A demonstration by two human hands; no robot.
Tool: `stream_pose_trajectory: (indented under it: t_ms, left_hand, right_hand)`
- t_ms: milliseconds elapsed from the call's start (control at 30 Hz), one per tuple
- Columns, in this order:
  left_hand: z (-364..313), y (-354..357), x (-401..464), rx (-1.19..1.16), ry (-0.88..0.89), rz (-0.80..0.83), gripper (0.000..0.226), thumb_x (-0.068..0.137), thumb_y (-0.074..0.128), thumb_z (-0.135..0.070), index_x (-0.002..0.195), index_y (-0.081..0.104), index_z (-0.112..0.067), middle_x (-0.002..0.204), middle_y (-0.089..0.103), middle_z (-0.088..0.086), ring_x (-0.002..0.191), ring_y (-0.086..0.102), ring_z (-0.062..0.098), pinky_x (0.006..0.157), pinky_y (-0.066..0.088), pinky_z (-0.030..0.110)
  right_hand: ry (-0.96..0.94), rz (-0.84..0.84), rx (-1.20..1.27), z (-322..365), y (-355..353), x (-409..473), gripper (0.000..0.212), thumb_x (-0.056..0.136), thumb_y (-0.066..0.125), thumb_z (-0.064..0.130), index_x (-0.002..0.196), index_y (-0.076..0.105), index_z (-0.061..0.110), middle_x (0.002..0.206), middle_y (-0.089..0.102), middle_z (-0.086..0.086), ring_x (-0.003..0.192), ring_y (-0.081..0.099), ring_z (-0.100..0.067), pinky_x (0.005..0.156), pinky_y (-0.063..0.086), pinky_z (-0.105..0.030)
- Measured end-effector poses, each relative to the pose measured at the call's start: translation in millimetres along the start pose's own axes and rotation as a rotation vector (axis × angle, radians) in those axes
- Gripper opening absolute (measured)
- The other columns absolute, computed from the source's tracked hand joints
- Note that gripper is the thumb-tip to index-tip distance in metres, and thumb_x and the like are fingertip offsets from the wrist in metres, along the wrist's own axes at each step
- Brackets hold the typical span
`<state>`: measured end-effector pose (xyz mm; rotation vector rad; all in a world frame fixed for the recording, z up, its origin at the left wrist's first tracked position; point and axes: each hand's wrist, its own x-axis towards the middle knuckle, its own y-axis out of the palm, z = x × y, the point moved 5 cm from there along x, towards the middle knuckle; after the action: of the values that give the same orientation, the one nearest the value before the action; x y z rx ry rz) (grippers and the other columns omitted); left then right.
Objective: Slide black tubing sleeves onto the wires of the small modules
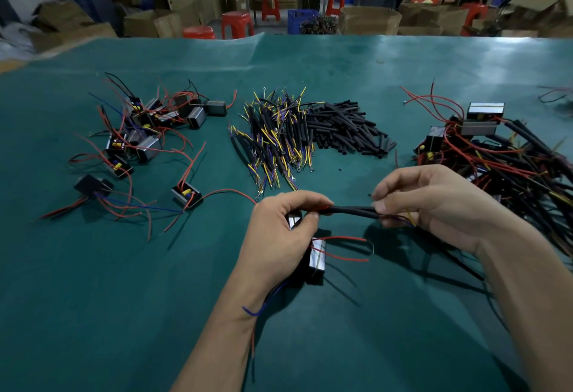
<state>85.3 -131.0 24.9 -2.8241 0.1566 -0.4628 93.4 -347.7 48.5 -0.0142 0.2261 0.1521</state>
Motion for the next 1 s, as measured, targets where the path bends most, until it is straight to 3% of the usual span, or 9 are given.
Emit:
stream_pose_trajectory:
  t_ms: [200,433,533,633,700,833,1000]
  left_hand:
    - [-1,2,1,-0.005,0.012,0.010,0.034,0.088,0.063,0.005,0.090,0.078,-0.025,0.083,0.075,-0.018,0.082,0.066,-0.004,0.079,0.047,0.013]
    - [0,2,1,-0.011,0.027,-0.002,0.031,0.087,0.063,0.007,0.089,0.078,-0.020,0.085,0.076,-0.015,0.084,0.068,-0.003,0.081,0.048,0.012]
    - [2,1,2,-0.015,0.023,-0.018,0.030,0.087,0.062,0.008,0.089,0.078,-0.018,0.086,0.077,-0.012,0.085,0.070,-0.001,0.081,0.049,0.014]
    - [3,1,2,0.003,0.025,-0.009,0.030,0.087,0.062,0.005,0.091,0.078,-0.019,0.087,0.077,-0.012,0.088,0.071,0.003,0.085,0.052,0.022]
    - [4,1,2,0.010,0.024,-0.007,0.029,0.087,0.062,0.003,0.091,0.078,-0.021,0.088,0.077,-0.012,0.091,0.071,0.007,0.088,0.054,0.029]
    - [4,2,2,0.015,0.029,-0.017,0.030,0.088,0.062,0.001,0.091,0.078,-0.024,0.087,0.077,-0.012,0.092,0.071,0.011,0.088,0.055,0.037]
    - [5,2,2,-0.020,0.013,-0.041,0.031,0.089,0.059,0.009,0.091,0.076,-0.017,0.083,0.077,-0.007,0.087,0.073,0.007,0.085,0.055,0.026]
  right_hand:
    - [-0.017,-0.082,-0.032,1,-6,-1,0.023,0.054,0.079,-0.011,0.073,0.072,0.001,0.079,0.073,-0.026,0.058,0.070,-0.025,0.054,0.058,-0.026]
    - [-0.195,-0.242,-0.118,5,-1,2,0.023,0.069,0.073,-0.026,0.072,0.063,-0.006,0.073,0.073,-0.026,0.050,0.067,-0.022,0.047,0.052,-0.023]
    - [-0.152,-0.191,-0.062,3,-2,4,0.018,0.076,0.070,-0.019,0.075,0.069,-0.001,0.076,0.073,-0.023,0.058,0.067,-0.023,0.051,0.055,-0.026]
    - [-0.054,-0.082,-0.109,-2,5,3,0.003,0.079,0.078,0.004,0.080,0.076,0.002,0.072,0.069,-0.015,0.056,0.065,-0.017,0.045,0.050,-0.024]
    - [-0.020,-0.016,-0.177,-6,9,2,0.015,0.078,0.079,0.012,0.082,0.076,-0.002,0.070,0.068,-0.015,0.053,0.063,-0.015,0.041,0.044,-0.022]
    - [-0.034,0.000,-0.166,-3,12,1,0.007,0.073,0.079,0.000,0.079,0.077,-0.004,0.064,0.067,-0.019,0.048,0.061,-0.015,0.043,0.046,-0.021]
    - [-0.106,-0.077,-0.135,1,5,3,0.007,0.073,0.077,-0.009,0.076,0.078,-0.003,0.065,0.067,-0.023,0.052,0.062,-0.020,0.049,0.052,-0.022]
